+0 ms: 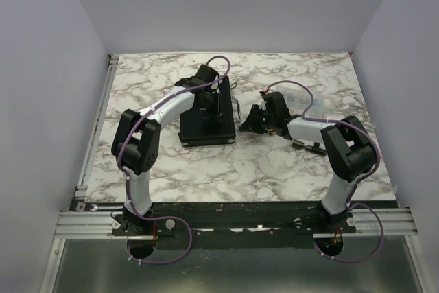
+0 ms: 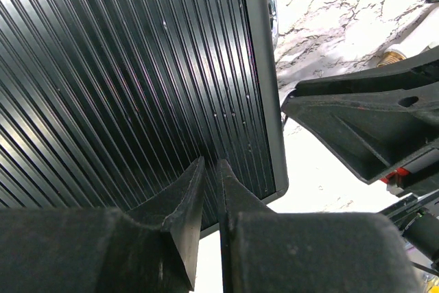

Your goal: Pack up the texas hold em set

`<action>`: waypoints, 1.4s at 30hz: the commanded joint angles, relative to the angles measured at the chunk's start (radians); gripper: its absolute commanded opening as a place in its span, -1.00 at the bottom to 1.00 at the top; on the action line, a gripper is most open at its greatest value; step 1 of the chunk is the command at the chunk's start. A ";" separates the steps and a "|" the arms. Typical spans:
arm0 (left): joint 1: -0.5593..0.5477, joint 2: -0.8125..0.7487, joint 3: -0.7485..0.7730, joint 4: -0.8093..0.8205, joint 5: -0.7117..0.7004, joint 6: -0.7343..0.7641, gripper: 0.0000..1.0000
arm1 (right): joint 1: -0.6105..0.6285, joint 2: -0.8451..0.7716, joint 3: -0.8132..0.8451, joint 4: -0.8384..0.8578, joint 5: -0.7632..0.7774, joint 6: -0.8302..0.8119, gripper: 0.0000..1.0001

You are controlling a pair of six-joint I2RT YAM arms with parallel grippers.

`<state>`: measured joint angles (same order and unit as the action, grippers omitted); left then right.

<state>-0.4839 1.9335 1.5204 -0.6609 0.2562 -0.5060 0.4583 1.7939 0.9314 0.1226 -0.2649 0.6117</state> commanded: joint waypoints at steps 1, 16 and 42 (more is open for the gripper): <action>0.007 0.025 -0.034 -0.054 -0.043 0.021 -0.73 | -0.004 0.054 -0.060 -0.004 0.032 -0.003 -0.42; 0.007 0.021 -0.037 -0.052 -0.034 0.023 -0.74 | -0.004 0.065 -0.127 0.071 -0.056 0.077 -0.11; 0.023 -0.027 0.022 0.013 0.037 -0.021 -0.72 | -0.053 0.083 0.188 -0.008 0.077 0.060 0.28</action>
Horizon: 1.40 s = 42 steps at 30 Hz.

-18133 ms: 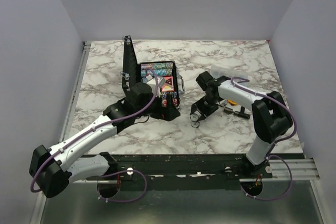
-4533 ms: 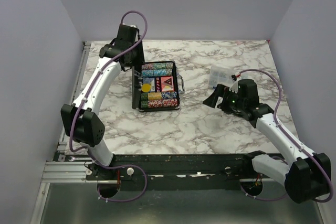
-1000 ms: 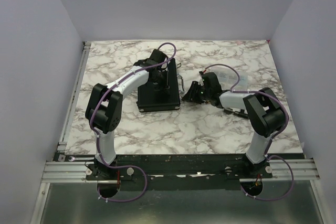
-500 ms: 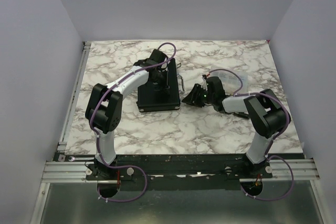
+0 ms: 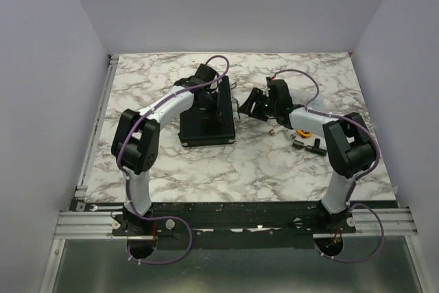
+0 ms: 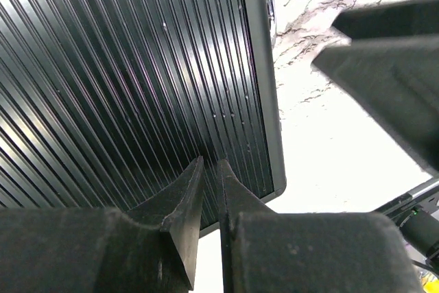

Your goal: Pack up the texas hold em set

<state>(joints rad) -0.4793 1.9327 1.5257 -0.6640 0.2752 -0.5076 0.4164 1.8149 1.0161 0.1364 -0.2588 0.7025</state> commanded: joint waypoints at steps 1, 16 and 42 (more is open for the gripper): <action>0.022 -0.025 0.028 0.019 0.021 -0.025 -0.70 | -0.011 0.075 0.135 -0.023 0.078 -0.037 0.32; 0.051 0.154 0.337 -0.046 0.082 -0.032 -0.55 | -0.041 0.359 0.509 -0.013 0.049 -0.005 0.02; 0.065 0.224 0.335 -0.046 0.108 -0.027 -0.57 | -0.069 0.527 0.603 -0.070 0.141 -0.040 -0.35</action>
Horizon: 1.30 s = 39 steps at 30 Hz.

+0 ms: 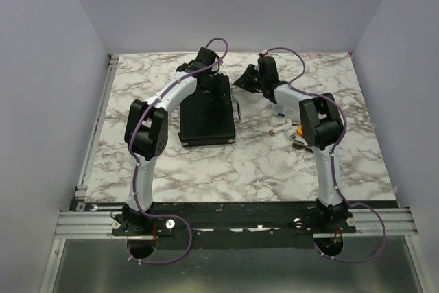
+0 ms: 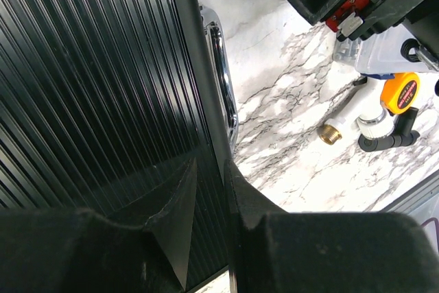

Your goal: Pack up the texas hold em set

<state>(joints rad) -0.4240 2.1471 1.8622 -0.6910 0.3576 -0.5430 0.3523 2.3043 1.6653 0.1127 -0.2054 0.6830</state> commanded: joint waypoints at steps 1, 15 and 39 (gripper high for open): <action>0.010 0.010 -0.002 -0.019 0.025 0.009 -0.57 | -0.004 0.039 -0.060 -0.049 0.100 -0.018 -0.35; 0.011 0.005 -0.010 -0.016 0.027 0.011 -0.57 | -0.004 0.043 -0.161 -0.005 0.065 -0.002 -0.31; -0.034 -0.287 -0.199 -0.056 -0.053 0.097 -0.09 | -0.002 -0.299 -0.285 -0.221 0.009 -0.112 0.37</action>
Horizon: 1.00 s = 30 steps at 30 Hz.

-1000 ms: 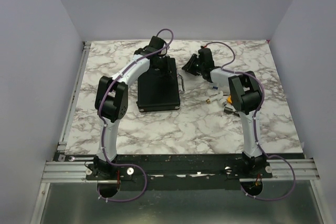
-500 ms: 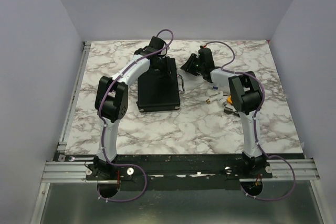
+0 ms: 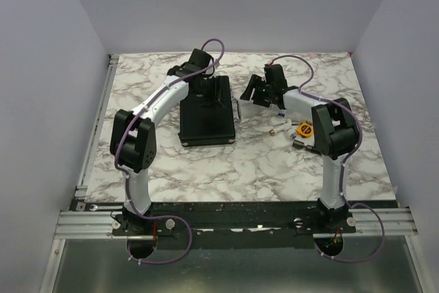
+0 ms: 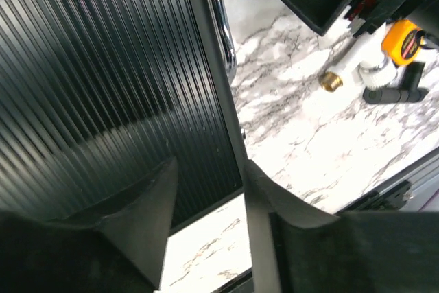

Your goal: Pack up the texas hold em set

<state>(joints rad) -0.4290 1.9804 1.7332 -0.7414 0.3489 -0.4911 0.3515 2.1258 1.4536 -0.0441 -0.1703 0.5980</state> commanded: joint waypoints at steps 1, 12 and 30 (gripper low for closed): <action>-0.038 -0.144 -0.088 -0.004 -0.053 0.050 -0.03 | -0.001 -0.160 -0.100 -0.076 -0.030 -0.029 0.39; -0.098 -0.543 -0.214 0.048 -0.093 0.108 0.50 | 0.001 -0.862 -0.416 -0.293 0.191 -0.102 0.84; -0.105 -1.284 -0.366 0.232 -0.373 0.196 0.97 | 0.000 -1.580 -0.180 -0.665 0.535 -0.207 1.00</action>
<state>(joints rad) -0.5304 0.7906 1.4029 -0.5755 0.0948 -0.3470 0.3531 0.6224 1.2175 -0.6361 0.2569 0.4458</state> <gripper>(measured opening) 0.983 0.998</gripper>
